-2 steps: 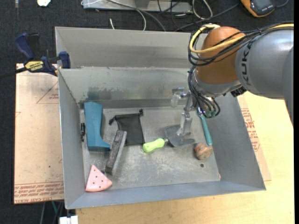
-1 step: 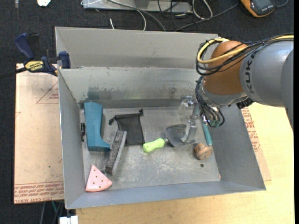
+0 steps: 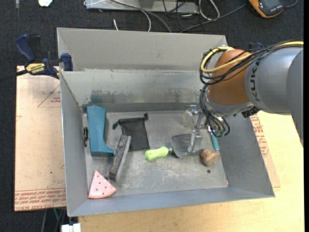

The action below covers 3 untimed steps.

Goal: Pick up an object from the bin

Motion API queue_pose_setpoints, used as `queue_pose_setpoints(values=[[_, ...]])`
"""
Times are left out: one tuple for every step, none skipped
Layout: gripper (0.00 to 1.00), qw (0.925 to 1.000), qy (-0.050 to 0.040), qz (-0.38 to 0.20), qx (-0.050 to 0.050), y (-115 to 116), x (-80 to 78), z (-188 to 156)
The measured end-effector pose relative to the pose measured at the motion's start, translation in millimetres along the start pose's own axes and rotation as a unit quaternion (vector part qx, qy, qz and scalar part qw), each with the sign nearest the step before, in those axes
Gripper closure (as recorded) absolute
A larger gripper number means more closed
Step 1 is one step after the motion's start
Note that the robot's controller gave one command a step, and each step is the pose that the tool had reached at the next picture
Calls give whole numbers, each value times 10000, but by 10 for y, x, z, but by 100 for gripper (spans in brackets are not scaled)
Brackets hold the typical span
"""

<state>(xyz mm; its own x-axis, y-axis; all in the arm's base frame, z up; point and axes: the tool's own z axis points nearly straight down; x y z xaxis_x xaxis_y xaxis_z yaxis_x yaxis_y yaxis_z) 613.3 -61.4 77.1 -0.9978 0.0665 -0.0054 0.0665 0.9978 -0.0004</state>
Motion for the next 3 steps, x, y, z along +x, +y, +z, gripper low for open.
queue_pose_setpoints(values=[[100, 9999, -17, 166, -18, -155, -14, 36], [100, 9999, -17, 164, -17, -154, -14, 36], [100, 9995, 15, 321, -21, -213, 10, -521]])
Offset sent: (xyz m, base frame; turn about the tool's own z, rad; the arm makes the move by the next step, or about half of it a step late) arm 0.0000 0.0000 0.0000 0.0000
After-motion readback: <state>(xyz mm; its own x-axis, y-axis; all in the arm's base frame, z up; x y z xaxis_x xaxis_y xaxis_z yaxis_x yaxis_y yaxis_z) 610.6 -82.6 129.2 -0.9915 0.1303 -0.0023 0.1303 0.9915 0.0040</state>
